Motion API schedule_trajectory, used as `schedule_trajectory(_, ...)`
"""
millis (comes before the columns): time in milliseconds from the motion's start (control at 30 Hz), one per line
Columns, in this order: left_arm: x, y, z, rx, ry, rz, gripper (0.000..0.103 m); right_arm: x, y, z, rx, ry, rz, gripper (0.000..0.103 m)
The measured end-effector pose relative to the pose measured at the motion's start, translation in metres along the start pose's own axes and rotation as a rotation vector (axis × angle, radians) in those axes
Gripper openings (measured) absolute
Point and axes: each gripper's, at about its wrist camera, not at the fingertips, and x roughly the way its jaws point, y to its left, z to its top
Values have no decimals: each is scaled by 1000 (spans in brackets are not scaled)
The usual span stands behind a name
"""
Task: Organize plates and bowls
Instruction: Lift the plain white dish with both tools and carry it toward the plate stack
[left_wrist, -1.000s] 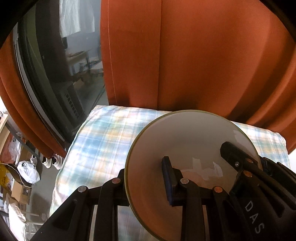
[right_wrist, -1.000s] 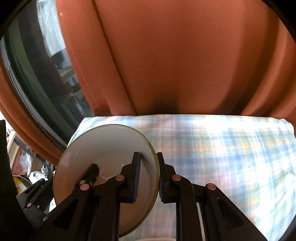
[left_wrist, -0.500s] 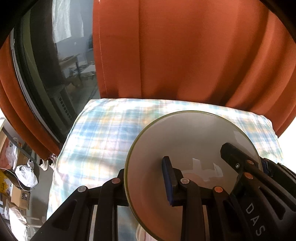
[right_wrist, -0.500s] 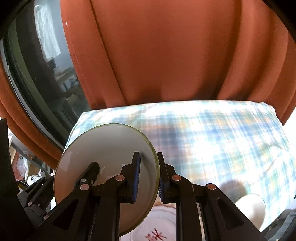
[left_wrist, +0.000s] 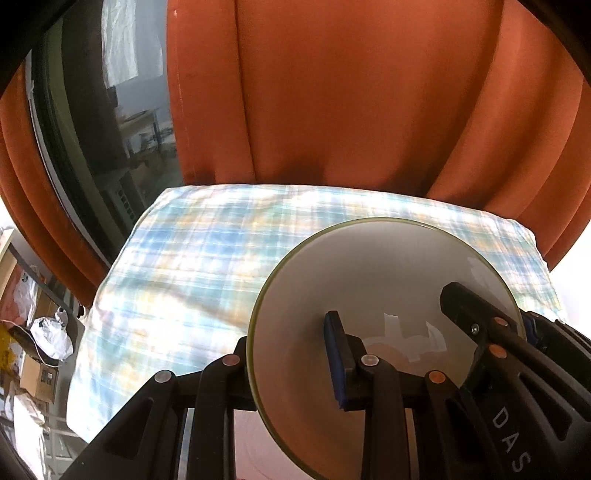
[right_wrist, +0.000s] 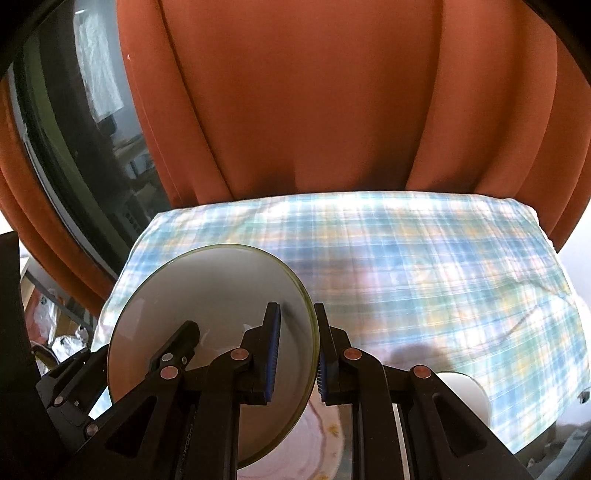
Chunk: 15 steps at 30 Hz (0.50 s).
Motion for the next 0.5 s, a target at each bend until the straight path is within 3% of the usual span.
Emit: schedule_trajectory(500, -16, -85, -30, -3, -6, 19, 26, -19, -89, -14, -24, -14, 40, 20)
